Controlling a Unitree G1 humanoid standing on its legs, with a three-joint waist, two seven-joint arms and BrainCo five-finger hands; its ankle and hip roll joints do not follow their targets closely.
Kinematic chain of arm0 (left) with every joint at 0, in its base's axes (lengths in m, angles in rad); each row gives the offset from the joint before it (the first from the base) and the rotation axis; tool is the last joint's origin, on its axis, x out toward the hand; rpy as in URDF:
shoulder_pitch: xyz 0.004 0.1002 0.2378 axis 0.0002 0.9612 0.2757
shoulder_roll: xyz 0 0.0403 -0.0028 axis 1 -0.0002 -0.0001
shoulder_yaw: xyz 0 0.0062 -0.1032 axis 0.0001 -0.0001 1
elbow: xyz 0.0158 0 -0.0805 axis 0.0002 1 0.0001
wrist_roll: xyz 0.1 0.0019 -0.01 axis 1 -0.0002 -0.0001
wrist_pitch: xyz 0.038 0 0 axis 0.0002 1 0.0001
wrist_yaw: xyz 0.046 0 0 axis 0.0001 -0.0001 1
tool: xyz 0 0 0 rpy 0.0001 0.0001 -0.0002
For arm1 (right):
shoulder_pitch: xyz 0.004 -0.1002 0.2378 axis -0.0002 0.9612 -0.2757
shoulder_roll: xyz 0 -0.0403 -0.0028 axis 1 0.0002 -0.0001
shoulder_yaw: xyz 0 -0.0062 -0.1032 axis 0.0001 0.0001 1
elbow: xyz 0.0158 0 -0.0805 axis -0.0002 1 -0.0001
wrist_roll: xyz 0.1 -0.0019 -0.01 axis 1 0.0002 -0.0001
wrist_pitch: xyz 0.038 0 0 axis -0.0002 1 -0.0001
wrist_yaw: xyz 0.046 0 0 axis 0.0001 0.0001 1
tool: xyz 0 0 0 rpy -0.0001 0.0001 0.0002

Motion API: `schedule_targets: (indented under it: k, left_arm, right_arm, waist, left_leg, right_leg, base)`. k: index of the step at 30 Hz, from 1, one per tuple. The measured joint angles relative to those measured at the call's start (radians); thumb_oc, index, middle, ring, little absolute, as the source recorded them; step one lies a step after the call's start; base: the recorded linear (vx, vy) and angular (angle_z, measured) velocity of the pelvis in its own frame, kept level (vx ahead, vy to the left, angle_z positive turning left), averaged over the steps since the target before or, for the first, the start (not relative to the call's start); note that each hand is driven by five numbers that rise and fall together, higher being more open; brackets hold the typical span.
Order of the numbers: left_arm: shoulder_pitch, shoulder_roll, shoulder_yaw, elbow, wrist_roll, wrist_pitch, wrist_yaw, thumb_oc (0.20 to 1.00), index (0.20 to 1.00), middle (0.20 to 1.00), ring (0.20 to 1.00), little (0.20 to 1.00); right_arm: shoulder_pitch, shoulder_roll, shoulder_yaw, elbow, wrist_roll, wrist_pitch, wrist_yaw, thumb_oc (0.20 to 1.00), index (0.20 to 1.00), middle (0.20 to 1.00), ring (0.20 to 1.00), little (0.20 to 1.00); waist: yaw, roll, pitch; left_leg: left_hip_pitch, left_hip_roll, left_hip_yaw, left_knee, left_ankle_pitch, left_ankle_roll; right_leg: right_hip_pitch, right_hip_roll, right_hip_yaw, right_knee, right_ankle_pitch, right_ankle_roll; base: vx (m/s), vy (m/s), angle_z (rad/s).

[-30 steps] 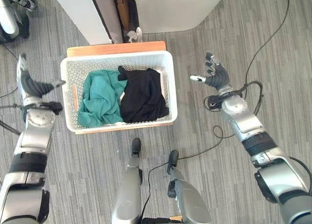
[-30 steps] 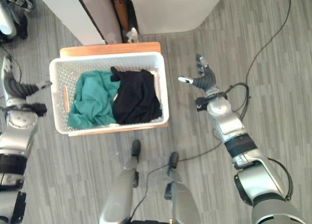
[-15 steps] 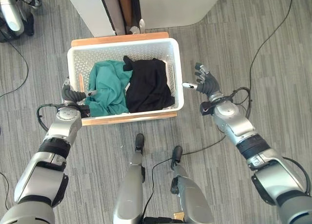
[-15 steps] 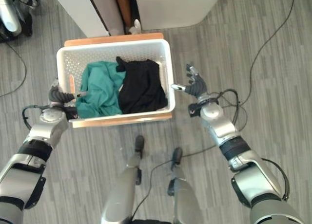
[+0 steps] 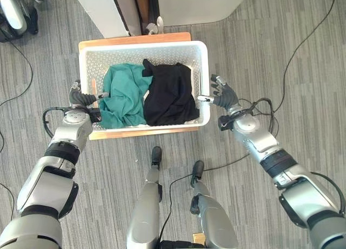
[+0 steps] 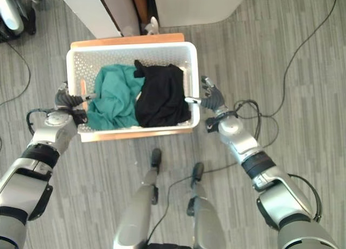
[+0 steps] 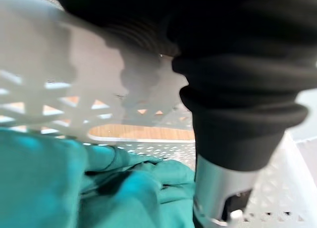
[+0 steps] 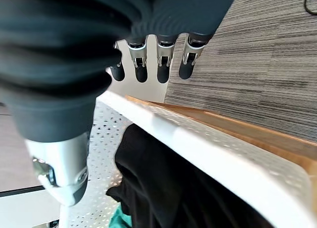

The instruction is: Grab the laundry basket,head to the washer,open it,put in the laundry and shut it.

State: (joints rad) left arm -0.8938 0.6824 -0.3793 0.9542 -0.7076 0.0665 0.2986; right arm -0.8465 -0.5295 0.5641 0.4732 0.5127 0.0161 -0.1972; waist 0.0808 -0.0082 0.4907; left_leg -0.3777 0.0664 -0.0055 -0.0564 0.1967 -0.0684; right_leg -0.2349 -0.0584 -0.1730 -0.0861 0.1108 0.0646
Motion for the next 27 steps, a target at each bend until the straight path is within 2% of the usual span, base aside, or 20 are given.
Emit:
schedule_targets:
  k: [5, 10, 18, 21, 23, 27]
  left_arm:
    - [-0.007, 0.001, -0.036, 0.051, 0.0, 0.001, -0.01, 1.0, 1.0, 1.0, 1.0, 1.0]
    - [-0.007, 0.001, -0.039, 0.076, -0.002, 0.002, -0.029, 1.0, 1.0, 1.0, 1.0, 1.0]
    - [-0.017, 0.007, -0.066, 0.085, -0.001, 0.001, -0.04, 1.0, 1.0, 1.0, 1.0, 1.0]
    - [-0.019, 0.011, -0.078, 0.069, 0.001, 0.002, -0.04, 1.0, 1.0, 1.0, 1.0, 1.0]
    - [-0.018, 0.023, -0.105, 0.034, 0.001, 0.003, -0.04, 1.0, 1.0, 1.0, 1.0, 1.0]
    - [-0.018, 0.033, -0.106, 0.009, 0.003, 0.003, -0.039, 1.0, 1.0, 1.0, 1.0, 1.0]
  right_arm:
    - [-0.104, 0.0, 0.057, 0.007, 0.037, 0.0, 0.0, 1.0, 1.0, 1.0, 1.0, 1.0]
    - [-0.122, 0.0, 0.062, 0.01, 0.066, 0.0, 0.001, 1.0, 1.0, 1.0, 1.0, 1.0]
    - [-0.107, -0.019, 0.118, 0.025, 0.079, 0.001, 0.004, 1.0, 1.0, 1.0, 1.0, 1.0]
    - [-0.072, -0.019, 0.083, 0.019, 0.082, 0.0, 0.001, 1.0, 1.0, 1.0, 1.0, 1.0]
    - [-0.018, -0.017, 0.004, -0.014, 0.084, -0.015, -0.013, 1.0, 1.0, 1.0, 1.0, 1.0]
    - [0.013, -0.025, -0.066, 0.001, 0.102, -0.021, -0.046, 1.0, 1.0, 1.0, 1.0, 1.0]
  waist:
    - [-0.004, -0.007, 0.004]
    - [-0.006, -0.012, 0.006]
    - [-0.016, -0.012, 0.006]
    - [-0.017, -0.012, 0.006]
    - [-0.016, -0.012, 0.007]
    - [-0.018, -0.012, 0.007]
  left_leg:
    - [0.01, 0.01, 0.021, 0.0, 0.0, 0.0]
    - [0.01, 0.016, 0.043, 0.002, -0.001, -0.001]
    - [0.007, 0.015, 0.041, 0.002, 0.0, -0.002]
    - [0.003, 0.011, 0.039, 0.001, 0.0, -0.002]
    - [-0.004, 0.009, 0.033, 0.002, 0.0, -0.002]
    - [-0.011, 0.006, 0.037, 0.001, 0.0, -0.001]
  right_leg:
    - [-0.002, 0.005, 0.004, 0.0, 0.0, 0.0]
    - [-0.011, 0.007, 0.025, 0.0, -0.004, 0.004]
    - [-0.011, 0.008, 0.023, 0.0, -0.004, 0.004]
    - [-0.013, 0.005, 0.023, 0.0, -0.004, 0.004]
    - [-0.017, 0.004, 0.023, 0.0, -0.007, 0.005]
    - [-0.027, 0.0, 0.024, 0.0, -0.007, 0.005]
  base:
    - [0.01, 0.017, -0.17]
    - [0.01, 0.02, -0.12]
    - [0.0, 0.001, 0.01]
    - [0.01, 0.001, 0.05]
    - [0.01, 0.006, 0.07]
    - [0.0, 0.0, 0.0]
